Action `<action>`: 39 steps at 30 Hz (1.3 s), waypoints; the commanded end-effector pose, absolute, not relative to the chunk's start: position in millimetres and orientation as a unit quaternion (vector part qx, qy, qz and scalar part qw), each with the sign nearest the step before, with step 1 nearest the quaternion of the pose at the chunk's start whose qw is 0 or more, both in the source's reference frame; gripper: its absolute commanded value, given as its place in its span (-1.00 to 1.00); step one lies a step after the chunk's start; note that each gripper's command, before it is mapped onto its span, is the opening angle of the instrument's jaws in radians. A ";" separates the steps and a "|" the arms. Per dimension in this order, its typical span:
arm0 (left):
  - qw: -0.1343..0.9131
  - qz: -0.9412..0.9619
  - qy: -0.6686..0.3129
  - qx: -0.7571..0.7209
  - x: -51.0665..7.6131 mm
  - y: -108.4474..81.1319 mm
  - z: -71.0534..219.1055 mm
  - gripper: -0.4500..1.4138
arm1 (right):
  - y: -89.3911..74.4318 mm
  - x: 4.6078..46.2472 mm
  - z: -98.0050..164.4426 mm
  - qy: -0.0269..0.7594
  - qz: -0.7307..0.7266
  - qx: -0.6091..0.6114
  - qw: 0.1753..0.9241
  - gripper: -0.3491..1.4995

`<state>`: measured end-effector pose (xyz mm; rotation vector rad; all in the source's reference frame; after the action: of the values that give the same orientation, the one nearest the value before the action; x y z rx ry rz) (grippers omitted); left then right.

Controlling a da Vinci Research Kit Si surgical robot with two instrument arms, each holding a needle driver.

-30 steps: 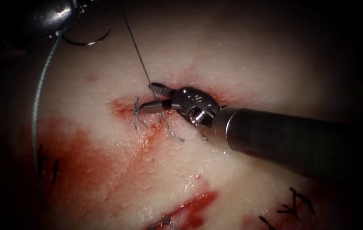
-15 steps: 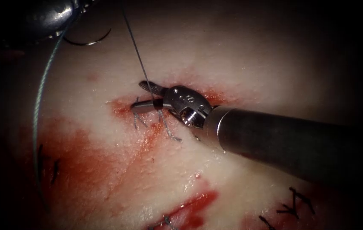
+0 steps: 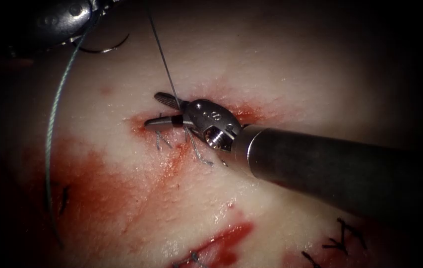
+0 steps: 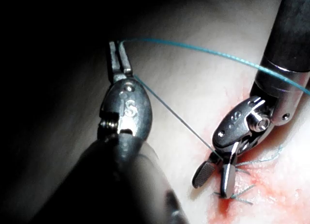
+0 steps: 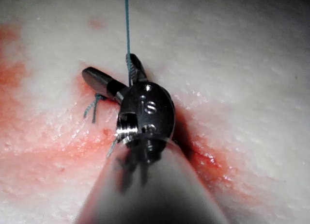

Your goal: Wound Closure

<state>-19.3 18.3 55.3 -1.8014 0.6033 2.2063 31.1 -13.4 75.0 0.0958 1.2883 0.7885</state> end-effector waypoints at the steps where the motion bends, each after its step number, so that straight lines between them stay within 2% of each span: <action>1: 0.114 0.752 0.208 -0.615 -19.8 19.2 55.5 -1.00 | -12.9 32.0 75.4 0.586 0.357 0.043 0.726 0.98; 18: 0.108 0.753 0.212 -0.614 -20.1 18.3 53.9 -1.00 | -12.2 32.7 75.1 0.587 0.355 0.036 0.726 0.94; 22: 0.108 0.753 0.212 -0.614 -20.2 18.2 53.9 -1.00 | -12.2 32.8 75.2 0.588 0.345 0.026 0.732 0.82; 24: 0.107 0.753 0.212 -0.613 -20.3 18.1 53.9 -1.00 | -12.3 32.9 75.2 0.590 0.337 0.017 0.734 0.65; 25: 0.106 0.754 0.211 -0.613 -20.4 18.1 53.8 -1.00 | -12.3 32.9 75.1 0.591 0.335 0.015 0.734 0.42; 26: 0.106 0.754 0.211 -0.613 -20.4 18.0 53.8 -1.00 | -12.4 32.9 75.1 0.591 0.332 0.014 0.735 0.02; 28: 0.105 0.754 0.211 -0.613 -20.5 17.9 53.7 -1.00 | -12.5 33.0 74.8 0.596 0.323 0.016 0.735 -1.00; 38: 0.102 0.754 0.212 -0.613 -20.7 17.6 53.3 -1.00 | -12.8 33.0 74.2 0.586 0.325 0.017 0.742 -1.00; 39: 0.102 0.754 0.212 -0.613 -20.7 17.6 53.3 -1.00 | -12.8 33.0 74.3 0.587 0.324 0.018 0.742 -0.91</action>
<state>-20.2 16.6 53.1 -1.8086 0.6196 2.2292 32.1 -13.3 73.8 0.0408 1.2826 0.7125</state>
